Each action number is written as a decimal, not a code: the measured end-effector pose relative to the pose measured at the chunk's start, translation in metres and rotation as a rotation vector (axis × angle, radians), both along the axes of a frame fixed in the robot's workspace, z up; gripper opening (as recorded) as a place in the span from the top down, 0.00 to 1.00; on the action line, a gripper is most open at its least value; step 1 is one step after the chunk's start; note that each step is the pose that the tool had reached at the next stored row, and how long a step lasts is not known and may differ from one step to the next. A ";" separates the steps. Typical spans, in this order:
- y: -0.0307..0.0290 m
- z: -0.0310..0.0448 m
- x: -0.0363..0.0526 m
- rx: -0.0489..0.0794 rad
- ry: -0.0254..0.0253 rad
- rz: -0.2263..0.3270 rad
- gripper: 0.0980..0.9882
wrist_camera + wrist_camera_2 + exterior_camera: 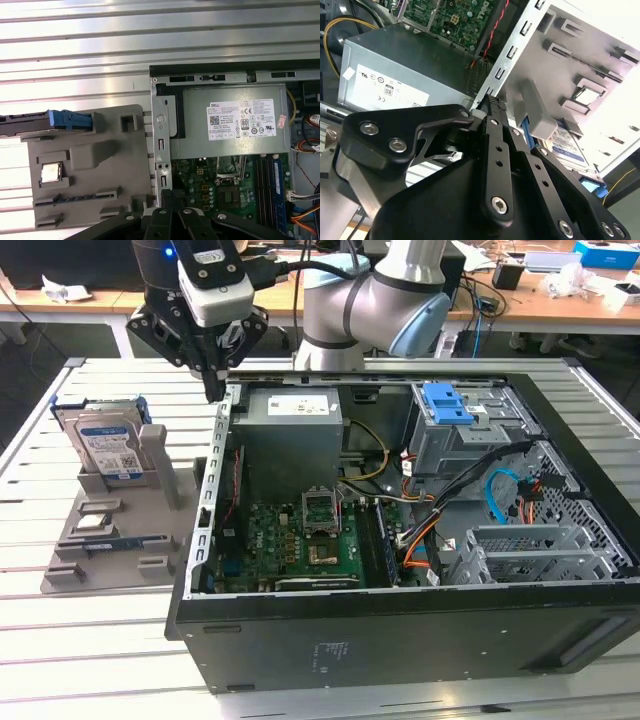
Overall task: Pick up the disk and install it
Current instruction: 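Reach for the disk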
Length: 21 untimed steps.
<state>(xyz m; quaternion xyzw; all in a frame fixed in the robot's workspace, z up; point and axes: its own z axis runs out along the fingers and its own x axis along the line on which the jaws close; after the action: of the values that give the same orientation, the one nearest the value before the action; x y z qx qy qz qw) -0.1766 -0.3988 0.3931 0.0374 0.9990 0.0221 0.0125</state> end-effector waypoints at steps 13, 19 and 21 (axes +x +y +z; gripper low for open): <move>0.0000 0.0000 -0.0267 0.000 0.0000 0.000 1.00; 0.0000 -0.0001 -0.0377 0.000 0.0000 0.000 1.00; 0.0000 -0.0001 -0.0401 0.000 0.0000 0.000 1.00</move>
<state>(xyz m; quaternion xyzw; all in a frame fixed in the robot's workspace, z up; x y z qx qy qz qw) -0.2167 -0.3989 0.3931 0.0374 0.9990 0.0221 0.0125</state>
